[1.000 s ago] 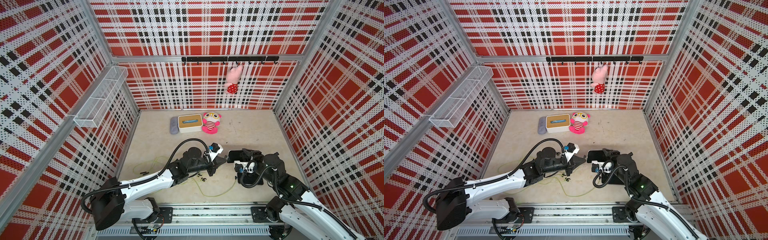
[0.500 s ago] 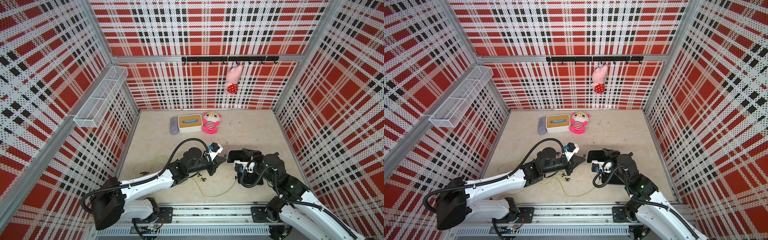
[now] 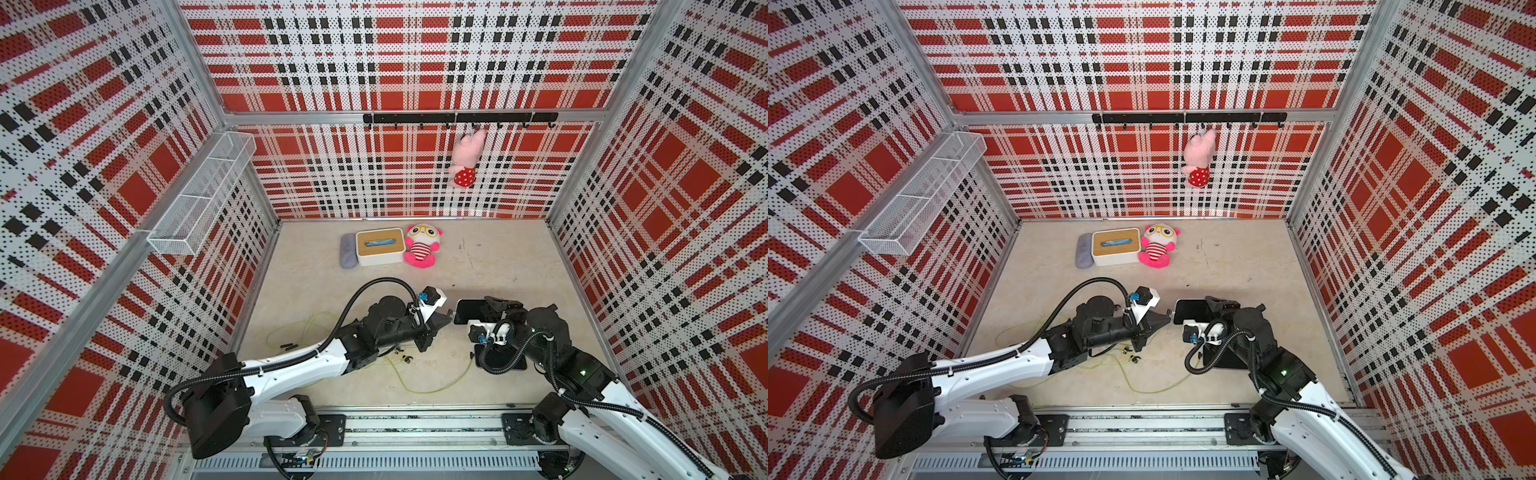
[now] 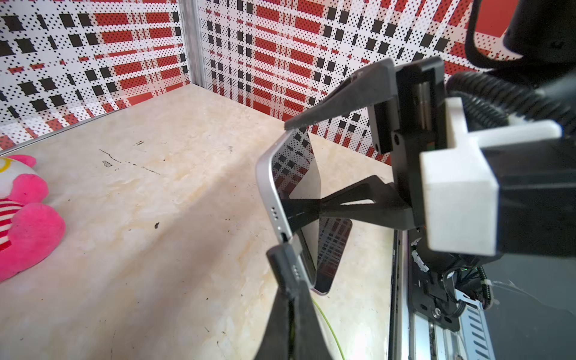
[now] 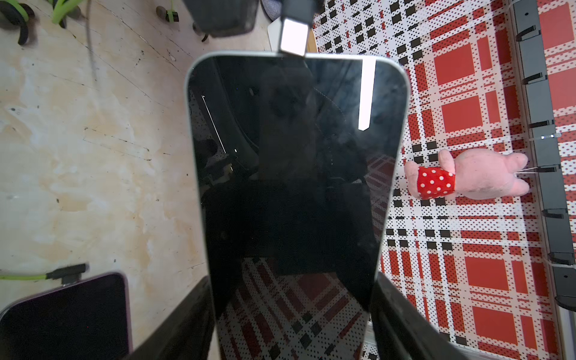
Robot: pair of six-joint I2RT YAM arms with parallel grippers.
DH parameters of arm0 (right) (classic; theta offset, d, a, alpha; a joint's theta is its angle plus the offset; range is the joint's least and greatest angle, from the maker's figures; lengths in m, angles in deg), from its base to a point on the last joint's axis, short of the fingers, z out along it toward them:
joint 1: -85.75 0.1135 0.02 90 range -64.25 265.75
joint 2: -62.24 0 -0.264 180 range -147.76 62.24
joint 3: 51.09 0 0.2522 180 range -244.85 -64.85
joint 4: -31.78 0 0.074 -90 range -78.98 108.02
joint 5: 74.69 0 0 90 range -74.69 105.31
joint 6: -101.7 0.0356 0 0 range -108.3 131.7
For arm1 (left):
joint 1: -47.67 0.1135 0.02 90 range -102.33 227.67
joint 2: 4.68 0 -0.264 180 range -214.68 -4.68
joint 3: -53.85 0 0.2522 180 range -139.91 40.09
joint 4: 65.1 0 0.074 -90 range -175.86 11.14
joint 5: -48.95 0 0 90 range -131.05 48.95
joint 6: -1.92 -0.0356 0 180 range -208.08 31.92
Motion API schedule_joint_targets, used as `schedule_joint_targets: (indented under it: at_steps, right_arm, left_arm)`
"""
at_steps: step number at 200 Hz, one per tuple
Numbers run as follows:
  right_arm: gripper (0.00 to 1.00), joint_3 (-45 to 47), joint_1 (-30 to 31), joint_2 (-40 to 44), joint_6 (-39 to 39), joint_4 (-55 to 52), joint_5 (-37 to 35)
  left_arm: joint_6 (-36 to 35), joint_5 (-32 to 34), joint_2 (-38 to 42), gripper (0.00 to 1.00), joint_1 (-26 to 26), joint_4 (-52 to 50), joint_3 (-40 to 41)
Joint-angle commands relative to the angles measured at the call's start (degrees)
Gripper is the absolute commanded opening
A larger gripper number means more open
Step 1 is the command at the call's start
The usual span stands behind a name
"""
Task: Plug wired earphones into phones
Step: Insert the wired earphone into the phone.
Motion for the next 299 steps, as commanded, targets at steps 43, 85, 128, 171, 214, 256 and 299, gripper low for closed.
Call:
schedule_joint_targets:
  at_steps: [43, 85, 128, 171, 214, 256, 299]
  right_arm:
    - [0.46, -1.8, -0.1, 0.5, 1.1, 4.1, 0.8]
    - [0.46, -1.8, -0.2, 0.4, 1.1, 3.6, 0.9]
    - [0.46, -1.8, -0.1, 0.4, 1.2, 3.8, 0.9]
    - [0.46, -1.9, -0.1, 0.5, 1.3, 3.8, 1.2]
    - [0.46, -1.9, -0.2, 0.3, 1.3, 4.0, 1.4]
    - [0.46, -2.0, -0.2, 0.2, 1.1, 3.6, 1.4]
    - [0.46, -2.0, -0.2, -0.3, 0.3, 2.7, 0.8]
  left_arm:
    - [-2.5, 2.7, 1.9, 0.00, -0.5, -0.7, -0.7]
    - [-1.9, 0.7, 1.5, 0.00, -0.7, 1.1, -0.1]
    - [-2.0, 1.5, 0.8, 0.00, -0.9, 0.3, -0.4]
    - [-2.2, 3.2, 1.1, 0.00, -0.9, 0.4, 0.0]
    - [-2.0, 1.9, -0.6, 0.00, -1.1, 0.7, -0.4]
    - [-2.6, 3.2, -0.3, 0.00, -1.1, 0.1, -0.2]
    - [-3.3, 3.3, -0.4, 0.00, -1.2, -1.0, -1.0]
